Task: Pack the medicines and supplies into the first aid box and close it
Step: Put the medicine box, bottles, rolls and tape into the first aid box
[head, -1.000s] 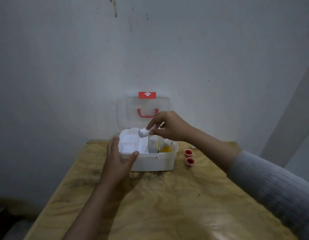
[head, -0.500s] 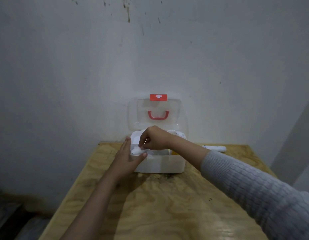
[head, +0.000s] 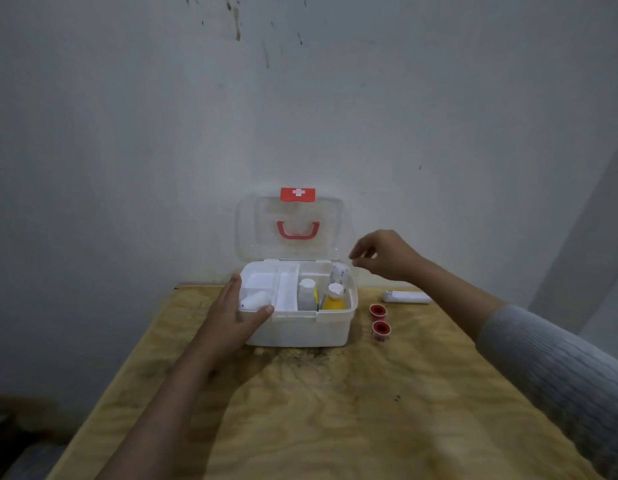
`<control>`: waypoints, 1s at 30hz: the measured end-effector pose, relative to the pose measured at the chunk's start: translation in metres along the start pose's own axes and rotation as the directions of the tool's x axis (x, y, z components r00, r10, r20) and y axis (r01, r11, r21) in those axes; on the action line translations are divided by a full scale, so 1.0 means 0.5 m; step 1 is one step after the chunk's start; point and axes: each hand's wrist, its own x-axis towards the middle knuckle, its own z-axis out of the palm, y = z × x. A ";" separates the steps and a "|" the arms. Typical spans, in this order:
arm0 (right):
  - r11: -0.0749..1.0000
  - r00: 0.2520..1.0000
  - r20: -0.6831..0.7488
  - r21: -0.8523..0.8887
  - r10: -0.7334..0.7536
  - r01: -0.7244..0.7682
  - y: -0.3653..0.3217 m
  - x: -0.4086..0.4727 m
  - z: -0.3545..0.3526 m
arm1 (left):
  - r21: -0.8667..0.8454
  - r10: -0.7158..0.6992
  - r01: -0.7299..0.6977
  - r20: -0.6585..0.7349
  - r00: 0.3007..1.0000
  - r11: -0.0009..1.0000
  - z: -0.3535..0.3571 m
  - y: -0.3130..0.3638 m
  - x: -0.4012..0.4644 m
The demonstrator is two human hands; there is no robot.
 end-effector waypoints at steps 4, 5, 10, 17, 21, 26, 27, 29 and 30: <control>0.979 0.985 0.002 -0.110 0.175 -0.174 0.123 -0.044 0.003 | -0.010 -0.010 0.010 -0.004 1.000 1.000 0.001 0.000 0.003; 0.966 0.977 0.003 -0.150 0.213 -0.210 0.152 -0.054 0.009 | -0.009 -0.014 0.013 -0.004 1.000 1.000 0.002 0.001 0.003; 0.882 0.924 -0.018 -0.293 0.382 -0.370 0.257 -0.088 0.049 | -0.016 -0.006 0.006 -0.009 1.000 1.000 0.004 0.008 -0.001; 0.841 0.880 -0.031 -0.280 0.473 -0.462 0.299 -0.104 0.085 | -0.033 -0.018 0.018 -0.009 1.000 0.999 0.004 0.009 -0.002; 0.856 0.882 -0.039 -0.227 0.469 -0.465 0.299 -0.111 0.081 | -0.024 -0.030 0.030 -0.006 1.000 0.999 0.003 0.005 0.000; 0.927 0.930 -0.126 -0.113 0.345 -0.359 0.258 -0.125 0.062 | -0.058 -0.009 0.008 -0.024 1.000 0.998 0.006 0.000 -0.002; 0.946 0.939 -0.173 -0.081 0.298 -0.315 0.238 -0.128 0.056 | -0.064 -0.011 0.010 -0.022 1.000 0.998 0.007 -0.002 -0.002; 0.976 0.945 -0.256 -0.021 0.206 -0.219 0.188 -0.133 0.041 | -0.080 -0.014 0.012 -0.022 1.000 0.997 0.008 -0.004 -0.002; 0.986 0.943 -0.289 0.015 0.165 -0.168 0.160 -0.137 0.033 | -0.086 -0.011 0.009 -0.025 1.000 0.996 0.009 -0.004 -0.001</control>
